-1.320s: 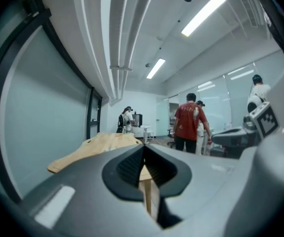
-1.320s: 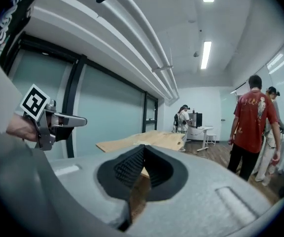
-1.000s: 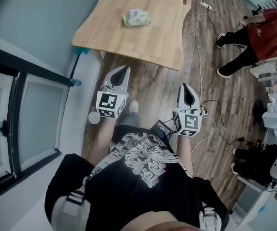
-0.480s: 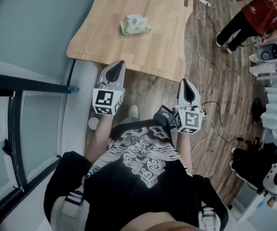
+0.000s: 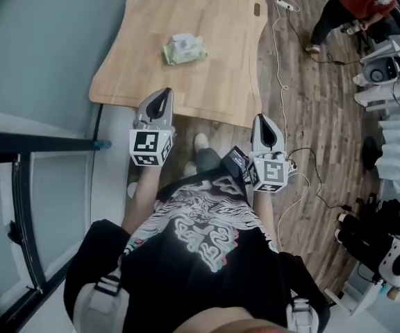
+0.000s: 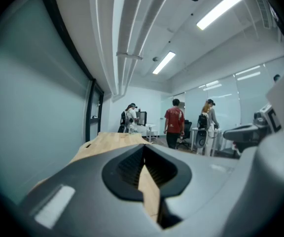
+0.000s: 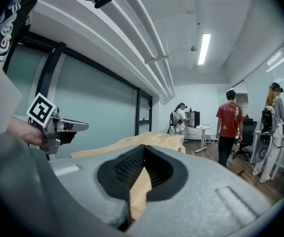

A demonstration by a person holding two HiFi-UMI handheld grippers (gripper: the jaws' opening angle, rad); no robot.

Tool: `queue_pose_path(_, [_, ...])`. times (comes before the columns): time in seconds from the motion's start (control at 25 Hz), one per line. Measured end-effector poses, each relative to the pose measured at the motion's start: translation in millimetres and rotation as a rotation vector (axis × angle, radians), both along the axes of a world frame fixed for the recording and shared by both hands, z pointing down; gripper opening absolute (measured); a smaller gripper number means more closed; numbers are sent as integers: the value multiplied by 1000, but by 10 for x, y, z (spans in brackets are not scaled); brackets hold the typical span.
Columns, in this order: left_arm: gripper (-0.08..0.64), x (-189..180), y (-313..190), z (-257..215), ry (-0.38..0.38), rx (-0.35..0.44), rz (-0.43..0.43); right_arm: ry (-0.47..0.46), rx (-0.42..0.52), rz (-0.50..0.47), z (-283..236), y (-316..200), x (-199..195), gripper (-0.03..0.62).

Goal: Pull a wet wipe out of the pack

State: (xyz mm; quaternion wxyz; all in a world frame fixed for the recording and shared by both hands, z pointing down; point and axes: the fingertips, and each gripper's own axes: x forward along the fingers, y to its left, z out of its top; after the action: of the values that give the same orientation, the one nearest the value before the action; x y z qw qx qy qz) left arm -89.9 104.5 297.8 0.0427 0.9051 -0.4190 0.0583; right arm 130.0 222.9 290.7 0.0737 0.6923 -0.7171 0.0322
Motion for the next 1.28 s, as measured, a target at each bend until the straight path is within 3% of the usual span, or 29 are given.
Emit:
queue_pose_path(0.28, [-12,87,-134,-57,1,18,9,-84,24,-34,-25,-189,72,-2])
queue_pose_path(0.48, [-12,24,-245,-55,-8,27,-7,-77,49,-70,-52,-349,-26,-2])
queue_pose_path(0.64, [-12,60,-337,-25,-16,28,-8,-30,25,-72,19,-455,-40,-2])
queue_pose_path(0.88, [-12,175,-537,59,-49,25,10,-31,2,-88,125,-692,-17,-2])
queue_pose_path(1.28, [-12,177,-955,418,-69,-48,0,-29,-67,-130,400,-1230,-83,-2])
